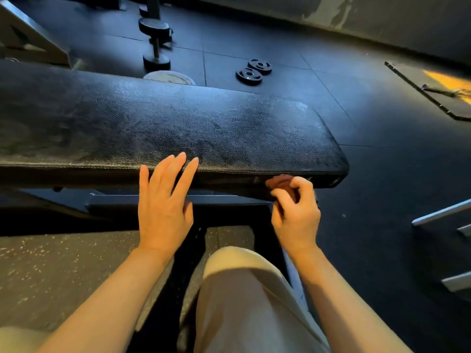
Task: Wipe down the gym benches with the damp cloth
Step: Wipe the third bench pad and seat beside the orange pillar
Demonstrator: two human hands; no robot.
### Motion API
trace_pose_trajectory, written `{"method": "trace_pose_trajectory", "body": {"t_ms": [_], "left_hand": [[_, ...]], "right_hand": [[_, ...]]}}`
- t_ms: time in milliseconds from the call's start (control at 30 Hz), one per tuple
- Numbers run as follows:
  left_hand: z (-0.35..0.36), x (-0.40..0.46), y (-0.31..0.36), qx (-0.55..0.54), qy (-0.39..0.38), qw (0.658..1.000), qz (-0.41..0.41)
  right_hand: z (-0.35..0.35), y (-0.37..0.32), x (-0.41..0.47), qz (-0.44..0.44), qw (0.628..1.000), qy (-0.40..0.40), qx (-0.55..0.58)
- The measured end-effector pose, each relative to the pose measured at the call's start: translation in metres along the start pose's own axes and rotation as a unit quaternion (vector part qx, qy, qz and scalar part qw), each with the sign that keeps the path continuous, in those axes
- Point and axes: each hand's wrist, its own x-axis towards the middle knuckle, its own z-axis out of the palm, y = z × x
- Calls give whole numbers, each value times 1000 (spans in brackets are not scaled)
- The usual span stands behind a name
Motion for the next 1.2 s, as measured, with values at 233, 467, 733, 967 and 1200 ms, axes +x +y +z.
{"method": "trace_pose_trajectory", "body": {"t_ms": [233, 467, 733, 967, 1200], "left_hand": [[7, 0, 1, -9, 27, 1000, -11], [0, 0, -6, 26, -8, 999, 21], [6, 1, 0, 19, 13, 1000, 5], [3, 0, 1, 31, 4, 999, 9], [10, 2, 4, 31, 23, 999, 0]], "right_hand": [[52, -91, 0, -66, 994, 66, 51], [33, -39, 3, -36, 998, -18, 39], [59, -101, 11, -51, 992, 94, 63], [30, -22, 1, 5, 993, 104, 48], [55, -85, 9, -52, 988, 109, 91]]}}
